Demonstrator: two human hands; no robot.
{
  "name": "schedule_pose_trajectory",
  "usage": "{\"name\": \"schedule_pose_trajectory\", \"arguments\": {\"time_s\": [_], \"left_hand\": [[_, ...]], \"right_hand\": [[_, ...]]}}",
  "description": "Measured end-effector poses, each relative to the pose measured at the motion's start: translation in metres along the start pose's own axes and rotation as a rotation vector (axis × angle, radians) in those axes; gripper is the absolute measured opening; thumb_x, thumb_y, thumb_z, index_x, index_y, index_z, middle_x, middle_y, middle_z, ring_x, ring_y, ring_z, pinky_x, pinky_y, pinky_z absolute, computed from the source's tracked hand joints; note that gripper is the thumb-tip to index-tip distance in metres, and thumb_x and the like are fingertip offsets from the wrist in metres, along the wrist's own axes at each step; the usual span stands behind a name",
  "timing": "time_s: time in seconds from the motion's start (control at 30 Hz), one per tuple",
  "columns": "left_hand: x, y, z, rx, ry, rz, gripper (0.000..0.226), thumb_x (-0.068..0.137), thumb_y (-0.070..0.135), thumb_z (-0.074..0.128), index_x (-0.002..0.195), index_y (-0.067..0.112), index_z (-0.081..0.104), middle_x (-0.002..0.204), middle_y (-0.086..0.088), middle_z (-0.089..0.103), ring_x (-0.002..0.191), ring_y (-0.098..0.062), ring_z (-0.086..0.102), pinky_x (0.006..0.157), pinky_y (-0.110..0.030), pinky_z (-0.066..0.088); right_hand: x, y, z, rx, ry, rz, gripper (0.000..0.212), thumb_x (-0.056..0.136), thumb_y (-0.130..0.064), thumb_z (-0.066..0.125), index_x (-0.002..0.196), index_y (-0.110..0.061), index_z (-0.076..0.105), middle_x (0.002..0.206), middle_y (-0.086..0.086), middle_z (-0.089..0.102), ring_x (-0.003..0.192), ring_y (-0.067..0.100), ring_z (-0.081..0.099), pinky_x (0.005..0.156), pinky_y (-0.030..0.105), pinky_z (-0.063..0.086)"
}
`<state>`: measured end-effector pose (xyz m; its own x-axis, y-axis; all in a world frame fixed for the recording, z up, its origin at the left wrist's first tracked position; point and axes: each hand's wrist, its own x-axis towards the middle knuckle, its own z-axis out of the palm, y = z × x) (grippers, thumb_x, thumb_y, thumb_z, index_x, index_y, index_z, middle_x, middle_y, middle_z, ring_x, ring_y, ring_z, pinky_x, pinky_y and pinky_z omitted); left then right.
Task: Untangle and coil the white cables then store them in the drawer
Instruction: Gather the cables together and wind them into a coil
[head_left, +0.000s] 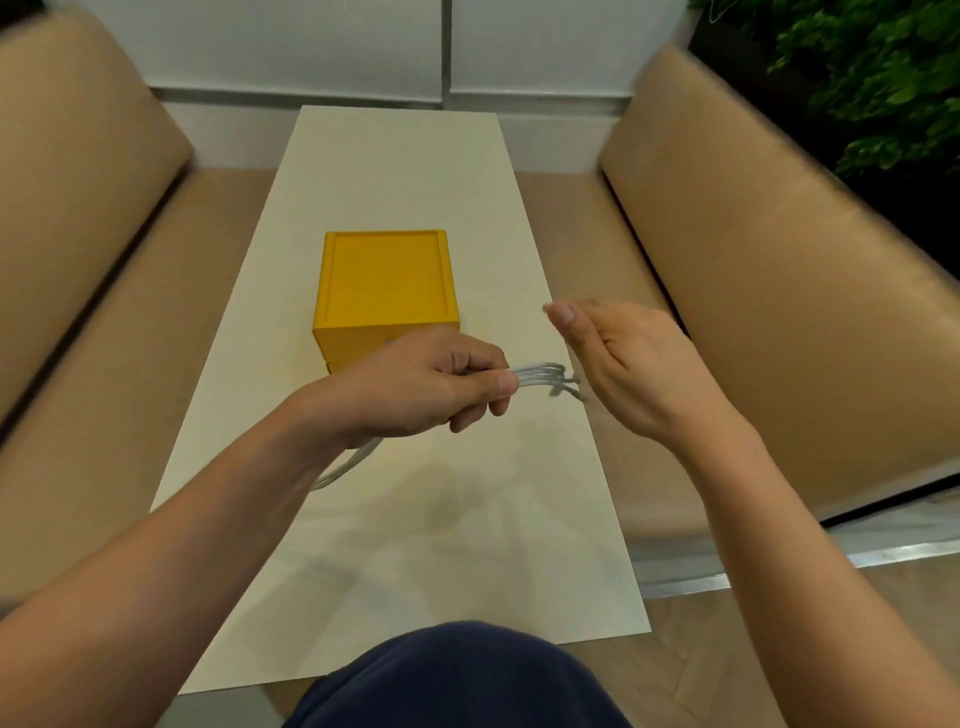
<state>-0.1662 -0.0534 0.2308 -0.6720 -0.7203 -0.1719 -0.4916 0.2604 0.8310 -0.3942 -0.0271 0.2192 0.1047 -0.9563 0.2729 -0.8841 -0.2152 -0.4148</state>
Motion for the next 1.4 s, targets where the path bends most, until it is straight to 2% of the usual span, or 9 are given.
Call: {"name": "schedule_pose_trajectory", "arguments": {"time_s": [0.13,0.2,0.33,0.53,0.73,0.87,1.07,1.27,1.4], "left_hand": [[0.002,0.001,0.004,-0.058,-0.027,0.001,0.032,0.106,0.027,0.053,0.083,0.01,0.067,0.06,-0.002,0.063,0.051,-0.015,0.049,0.053,-0.026,0.039],[0.001,0.001,0.004,-0.087,-0.044,0.018,0.033,0.107,0.026,0.053,0.084,0.007,0.067,0.061,-0.004,0.063,0.052,-0.018,0.054,0.054,-0.026,0.044],[-0.003,0.002,0.0,-0.112,-0.038,0.028,0.035,0.106,0.032,0.054,0.085,0.009,0.069,0.064,-0.004,0.066,0.058,-0.02,0.06,0.061,-0.031,0.05],[-0.004,-0.004,-0.001,-0.142,0.005,-0.084,0.035,0.095,0.05,0.062,0.094,0.017,0.072,0.068,-0.005,0.072,0.055,-0.015,0.057,0.061,-0.029,0.047],[-0.012,-0.013,-0.006,-0.262,-0.062,-0.065,0.026,0.105,0.029,0.055,0.099,0.01,0.071,0.078,-0.005,0.073,0.058,-0.017,0.063,0.058,-0.027,0.05],[-0.009,-0.017,0.001,-0.155,0.012,-0.117,0.036,0.102,0.038,0.059,0.085,0.008,0.071,0.069,-0.006,0.073,0.054,-0.017,0.062,0.055,-0.028,0.047],[-0.013,-0.001,0.003,-0.153,0.044,0.154,0.038,0.104,0.031,0.057,0.074,0.009,0.068,0.055,0.002,0.06,0.052,-0.008,0.047,0.053,-0.02,0.038],[-0.002,-0.016,-0.007,-0.123,0.097,0.032,0.04,0.102,0.037,0.061,0.072,0.012,0.067,0.053,0.0,0.059,0.053,-0.013,0.046,0.056,-0.026,0.036],[0.002,-0.002,-0.003,-0.057,0.093,0.124,0.038,0.104,0.033,0.059,0.072,0.013,0.068,0.055,0.003,0.061,0.054,-0.01,0.05,0.054,-0.021,0.038]], "right_hand": [[-0.009,-0.025,0.007,0.238,0.277,0.024,0.059,0.11,-0.044,0.033,0.092,-0.004,0.071,0.083,0.005,0.072,0.08,0.022,0.061,0.072,0.042,0.047],[-0.008,-0.038,0.018,0.357,0.196,0.103,0.062,0.109,-0.049,0.036,0.076,-0.012,0.073,0.069,-0.007,0.07,0.069,0.012,0.061,0.064,0.035,0.046],[-0.002,-0.04,0.036,0.477,0.104,0.217,0.078,0.104,-0.061,0.04,0.047,-0.009,0.048,0.043,0.003,0.053,0.048,0.026,0.05,0.05,0.042,0.04],[0.005,-0.043,0.033,0.137,0.429,-0.011,0.069,0.105,-0.04,0.053,0.046,-0.026,0.022,0.037,-0.01,0.03,0.038,0.015,0.035,0.046,0.026,0.017],[0.017,-0.028,0.029,-0.251,0.529,-0.099,0.063,0.105,-0.044,0.046,0.052,-0.017,0.026,0.046,-0.004,0.022,0.04,0.025,0.03,0.044,0.027,0.012],[0.015,-0.025,0.026,-0.232,0.607,-0.219,0.062,0.107,-0.037,0.045,0.049,-0.015,0.034,0.047,-0.006,0.023,0.039,0.025,0.029,0.042,0.027,0.014],[0.021,-0.009,0.042,-0.165,0.59,-0.071,0.056,0.101,-0.028,0.051,0.052,-0.018,0.024,0.046,-0.003,0.019,0.041,0.026,0.023,0.044,0.029,0.015],[0.024,-0.025,0.016,-0.202,0.712,-0.29,0.051,0.099,-0.019,0.052,0.058,-0.022,0.022,0.055,-0.004,0.016,0.047,0.026,0.018,0.046,0.028,0.017],[0.03,-0.005,0.038,-0.163,0.638,-0.077,0.053,0.097,-0.022,0.055,0.055,-0.019,0.022,0.05,-0.003,0.018,0.044,0.026,0.02,0.045,0.029,0.014]]}}
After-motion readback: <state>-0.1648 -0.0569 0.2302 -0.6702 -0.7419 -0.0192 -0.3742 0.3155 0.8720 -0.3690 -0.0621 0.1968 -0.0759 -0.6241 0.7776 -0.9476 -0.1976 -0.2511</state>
